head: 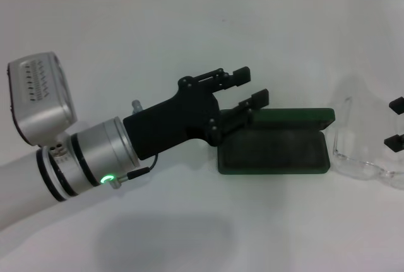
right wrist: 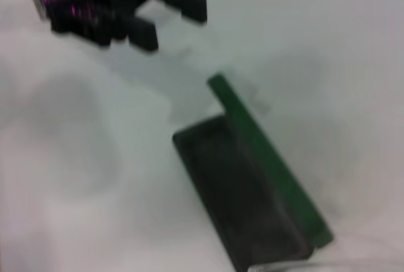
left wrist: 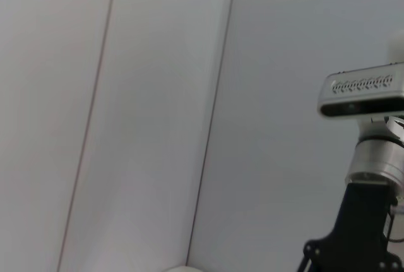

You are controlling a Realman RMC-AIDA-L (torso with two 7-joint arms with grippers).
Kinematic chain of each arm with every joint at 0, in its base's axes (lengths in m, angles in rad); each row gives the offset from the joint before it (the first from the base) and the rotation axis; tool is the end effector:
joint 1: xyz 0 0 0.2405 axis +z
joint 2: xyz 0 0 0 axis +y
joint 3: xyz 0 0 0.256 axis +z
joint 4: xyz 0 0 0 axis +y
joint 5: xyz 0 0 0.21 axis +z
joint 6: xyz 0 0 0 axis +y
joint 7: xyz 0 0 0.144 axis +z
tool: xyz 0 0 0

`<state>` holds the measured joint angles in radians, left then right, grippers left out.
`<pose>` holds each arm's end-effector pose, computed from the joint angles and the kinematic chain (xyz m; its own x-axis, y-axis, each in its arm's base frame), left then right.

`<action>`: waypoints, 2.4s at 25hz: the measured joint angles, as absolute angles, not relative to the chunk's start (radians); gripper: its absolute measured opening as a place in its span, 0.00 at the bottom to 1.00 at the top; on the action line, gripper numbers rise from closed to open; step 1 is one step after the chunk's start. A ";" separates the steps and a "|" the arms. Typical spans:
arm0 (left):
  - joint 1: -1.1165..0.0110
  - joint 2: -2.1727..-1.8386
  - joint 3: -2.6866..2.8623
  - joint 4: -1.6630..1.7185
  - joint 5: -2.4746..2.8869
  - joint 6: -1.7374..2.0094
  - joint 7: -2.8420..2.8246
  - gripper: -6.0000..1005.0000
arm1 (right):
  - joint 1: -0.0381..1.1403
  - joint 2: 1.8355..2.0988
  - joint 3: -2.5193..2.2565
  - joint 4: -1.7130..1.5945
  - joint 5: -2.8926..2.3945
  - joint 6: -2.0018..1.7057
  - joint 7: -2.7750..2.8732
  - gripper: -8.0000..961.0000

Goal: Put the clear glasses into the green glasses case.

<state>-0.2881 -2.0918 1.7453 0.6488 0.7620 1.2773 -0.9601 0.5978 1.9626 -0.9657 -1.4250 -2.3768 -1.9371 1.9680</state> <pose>-0.2055 0.2815 -0.0729 0.5849 0.1337 0.8000 0.4135 -0.8977 -0.1523 0.1921 0.3368 0.1015 0.9317 -0.3229 0.1663 -0.2868 -0.9350 -0.2085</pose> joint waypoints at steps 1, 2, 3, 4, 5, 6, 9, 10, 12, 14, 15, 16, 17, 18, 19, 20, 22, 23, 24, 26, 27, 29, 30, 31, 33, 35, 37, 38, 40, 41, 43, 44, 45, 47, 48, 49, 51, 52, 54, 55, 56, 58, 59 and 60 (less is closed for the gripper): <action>-0.293 -2.092 1.741 0.634 0.757 1.286 -0.956 0.50 | 0.611 1.964 -0.998 -1.428 -2.409 -1.942 1.984 0.62; -0.297 -2.092 1.737 0.623 0.752 1.293 -0.952 0.50 | 0.618 1.965 -1.027 -1.432 -2.433 -1.944 1.995 0.62; -0.300 -2.092 1.735 0.616 0.749 1.299 -0.949 0.50 | 0.620 1.968 -1.050 -1.434 -2.453 -1.945 2.002 0.62; -0.300 -2.091 1.732 0.613 0.749 1.305 -0.948 0.50 | 0.621 1.974 -1.080 -1.437 -2.480 -1.943 2.008 0.62; -0.300 -2.091 1.730 0.610 0.748 1.309 -0.948 0.50 | 0.620 1.980 -1.101 -1.440 -2.501 -1.939 2.010 0.62; -0.299 -2.091 1.728 0.609 0.748 1.313 -0.946 0.50 | 0.619 1.987 -1.118 -1.441 -2.518 -1.937 2.011 0.62; -0.298 -2.091 1.727 0.602 0.746 1.315 -0.939 0.50 | 0.616 2.007 -1.157 -1.450 -2.572 -1.931 2.012 0.62; -0.302 -2.091 1.727 0.596 0.746 1.315 -0.937 0.50 | 0.616 2.010 -1.170 -1.450 -2.584 -1.929 2.012 0.62; -0.311 -2.091 1.727 0.582 0.746 1.315 -0.937 0.50 | 0.615 2.013 -1.196 -1.445 -2.599 -1.924 2.013 0.61; -0.316 -2.091 1.726 0.572 0.745 1.316 -0.934 0.50 | 0.614 2.013 -1.227 -1.434 -2.604 -1.905 2.018 0.61; -0.318 -2.091 1.726 0.567 0.744 1.316 -0.931 0.50 | 0.614 2.013 -1.238 -1.428 -2.606 -1.894 2.020 0.61; -0.320 -2.091 1.726 0.562 0.744 1.316 -0.926 0.50 | 0.614 2.014 -1.254 -1.419 -2.608 -1.877 2.024 0.61; -0.323 -2.091 1.726 0.559 0.744 1.316 -0.922 0.50 | 0.614 2.015 -1.268 -1.410 -2.608 -1.859 2.027 0.61; -0.324 -2.091 1.726 0.555 0.743 1.316 -0.917 0.50 | 0.614 2.017 -1.284 -1.401 -2.609 -1.841 2.030 0.61; -0.325 -2.091 1.726 0.553 0.743 1.317 -0.914 0.50 | 0.614 2.019 -1.308 -1.390 -2.609 -1.822 2.034 0.61; -0.326 -2.091 1.725 0.550 0.743 1.317 -0.912 0.50 | 0.614 2.020 -1.331 -1.382 -2.610 -1.809 2.039 0.61; -0.328 -2.090 1.723 0.545 0.743 1.317 -0.910 0.50 | 0.614 2.020 -1.371 -1.370 -2.610 -1.789 2.050 0.56; -0.329 -2.089 1.721 0.544 0.743 1.317 -0.909 0.50 | 0.614 2.020 -1.388 -1.368 -2.611 -1.782 2.057 0.54; -0.329 -2.089 1.717 0.542 0.743 1.317 -0.909 0.50 | 0.615 2.020 -1.402 -1.366 -2.612 -1.777 2.065 0.52; -0.330 -2.088 1.711 0.540 0.746 1.317 -0.909 0.50 | 0.616 2.020 -1.421 -1.365 -2.617 -1.773 2.078 0.47; -0.331 -2.088 1.711 0.539 0.747 1.317 -0.909 0.50 | 0.616 2.020 -1.425 -1.364 -2.621 -1.772 2.082 0.47; -0.331 -2.088 1.710 0.538 0.747 1.317 -0.909 0.50 | 0.617 2.021 -1.436 -1.363 -2.629 -1.764 2.092 0.47; -0.331 -2.088 1.710 0.537 0.747 1.317 -0.909 0.50 | 0.616 2.021 -1.442 -1.362 -2.632 -1.760 2.096 0.47; -0.331 -2.088 1.710 0.537 0.747 1.317 -0.909 0.50 | 0.616 2.021 -1.445 -1.362 -2.634 -1.758 2.098 0.47; -0.331 -2.088 1.710 0.533 0.748 1.318 -0.909 0.50 | 0.615 2.020 -1.452 -1.362 -2.638 -1.755 2.103 0.46; -0.331 -2.087 1.710 0.529 0.748 1.318 -0.909 0.50 | 0.615 2.020 -1.455 -1.360 -2.638 -1.755 2.104 0.46; -0.332 -2.086 1.710 0.527 0.748 1.318 -0.908 0.50 | 0.614 2.020 -1.460 -1.355 -2.638 -1.754 2.104 0.46; -0.332 -2.086 1.710 0.526 0.748 1.318 -0.908 0.50 | 0.614 2.020 -1.464 -1.352 -2.638 -1.753 2.105 0.46; -0.332 -2.086 1.710 0.525 0.748 1.318 -0.908 0.50 | 0.614 2.020 -1.472 -1.350 -2.639 -1.751 2.105 0.45; -0.332 -2.086 1.710 0.525 0.748 1.318 -0.908 0.50 | 0.614 2.020 -1.476 -1.350 -2.639 -1.750 2.106 0.45; -0.332 -2.086 1.710 0.525 0.749 1.318 -0.908 0.50 | 0.613 2.020 -1.478 -1.350 -2.639 -1.748 2.106 0.44; -0.332 -2.086 1.710 0.525 0.749 1.318 -0.908 0.50 | 0.612 2.020 -1.479 -1.350 -2.639 -1.747 2.106 0.44; -0.332 -2.086 1.710 0.525 0.749 1.318 -0.908 0.50 | 0.612 2.020 -1.479 -1.350 -2.639 -1.746 2.106 0.43; -0.331 -2.087 1.710 0.525 0.749 1.318 -0.908 0.50 | 0.610 2.020 -1.479 -1.350 -2.638 -1.742 2.106 0.42; -0.331 -2.087 1.710 0.524 0.749 1.318 -0.908 0.50 | 0.605 2.020 -1.480 -1.350 -2.638 -1.734 2.106 0.40; -0.331 -2.087 1.710 0.524 0.749 1.318 -0.908 0.50 | 0.604 2.020 -1.480 -1.349 -2.638 -1.730 2.106 0.38; -0.331 -2.088 1.710 0.524 0.749 1.318 -0.909 0.50 | 0.602 2.020 -1.480 -1.347 -2.638 -1.726 2.106 0.35; -0.331 -2.088 1.710 0.524 0.749 1.318 -0.909 0.50 | 0.600 2.020 -1.480 -1.342 -2.638 -1.721 2.105 0.33; -0.331 -2.088 1.710 0.524 0.749 1.318 -0.910 0.50 | 0.599 2.020 -1.480 -1.339 -2.638 -1.721 2.105 0.28; -0.331 -2.088 1.710 0.524 0.749 1.318 -0.911 0.50 | 0.598 2.020 -1.480 -1.339 -2.638 -1.721 2.104 0.25; -0.330 -2.088 1.710 0.524 0.749 1.318 -0.911 0.50 | 0.596 2.020 -1.480 -1.340 -2.638 -1.721 2.104 0.23; -0.330 -2.089 1.710 0.522 0.746 1.318 -0.913 0.50 | 0.590 2.020 -1.478 -1.346 -2.634 -1.717 2.103 0.20; -0.329 -2.089 1.710 0.522 0.745 1.318 -0.915 0.50 | 0.588 2.020 -1.476 -1.350 -2.631 -1.713 2.102 0.19; -0.328 -2.089 1.710 0.521 0.744 1.320 -0.916 0.50 | 0.583 2.020 -1.473 -1.355 -2.628 -1.704 2.101 0.17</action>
<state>-0.3283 -2.0890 1.7103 0.5214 0.7438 1.3199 -0.9160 0.5830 2.0201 -1.4734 -1.3550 -2.6284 -1.7035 2.1014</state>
